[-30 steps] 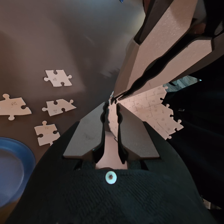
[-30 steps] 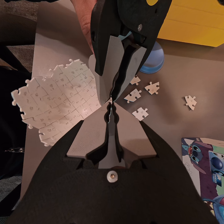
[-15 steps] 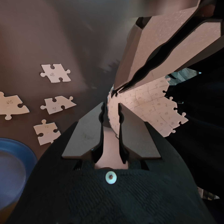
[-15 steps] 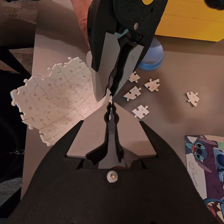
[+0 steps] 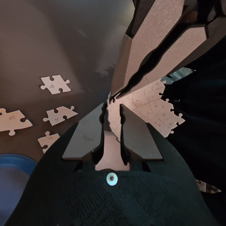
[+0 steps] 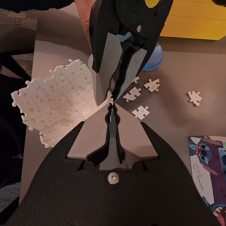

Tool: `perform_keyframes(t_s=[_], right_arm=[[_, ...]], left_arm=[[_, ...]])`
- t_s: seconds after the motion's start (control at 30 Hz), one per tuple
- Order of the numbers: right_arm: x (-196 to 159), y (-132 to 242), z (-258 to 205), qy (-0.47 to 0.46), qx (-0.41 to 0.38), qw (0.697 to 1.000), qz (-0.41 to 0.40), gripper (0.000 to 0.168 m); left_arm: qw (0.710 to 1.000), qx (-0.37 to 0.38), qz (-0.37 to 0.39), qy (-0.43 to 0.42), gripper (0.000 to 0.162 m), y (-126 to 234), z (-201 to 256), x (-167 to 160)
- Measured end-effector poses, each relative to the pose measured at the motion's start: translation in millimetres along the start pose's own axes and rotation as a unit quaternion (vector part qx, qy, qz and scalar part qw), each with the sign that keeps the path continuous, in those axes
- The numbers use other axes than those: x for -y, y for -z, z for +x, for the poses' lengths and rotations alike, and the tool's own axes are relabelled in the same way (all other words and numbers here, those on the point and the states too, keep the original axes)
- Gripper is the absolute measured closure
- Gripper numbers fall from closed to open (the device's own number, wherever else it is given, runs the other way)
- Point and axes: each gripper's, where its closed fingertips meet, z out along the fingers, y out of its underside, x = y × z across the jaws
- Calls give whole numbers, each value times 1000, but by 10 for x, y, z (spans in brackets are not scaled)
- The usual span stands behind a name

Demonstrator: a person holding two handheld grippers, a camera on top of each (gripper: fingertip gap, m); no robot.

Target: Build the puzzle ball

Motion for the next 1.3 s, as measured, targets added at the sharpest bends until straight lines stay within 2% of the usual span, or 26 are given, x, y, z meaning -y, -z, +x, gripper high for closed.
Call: perform_keyframes(t_s=[0.77,1.03,1.3], right_arm=[[-15,30,36,1,-9,1000,1,168],[-25,20,56,1,-16,1000,0,168],[-22,22,78,-3,-16,1000,7,168]], left_arm=[[1000,0,-7,-10,141,-28,-4,16],[1000,17,-1,21,139,-25,-10,44],[999,53,2,11,142,11,-58,81]])
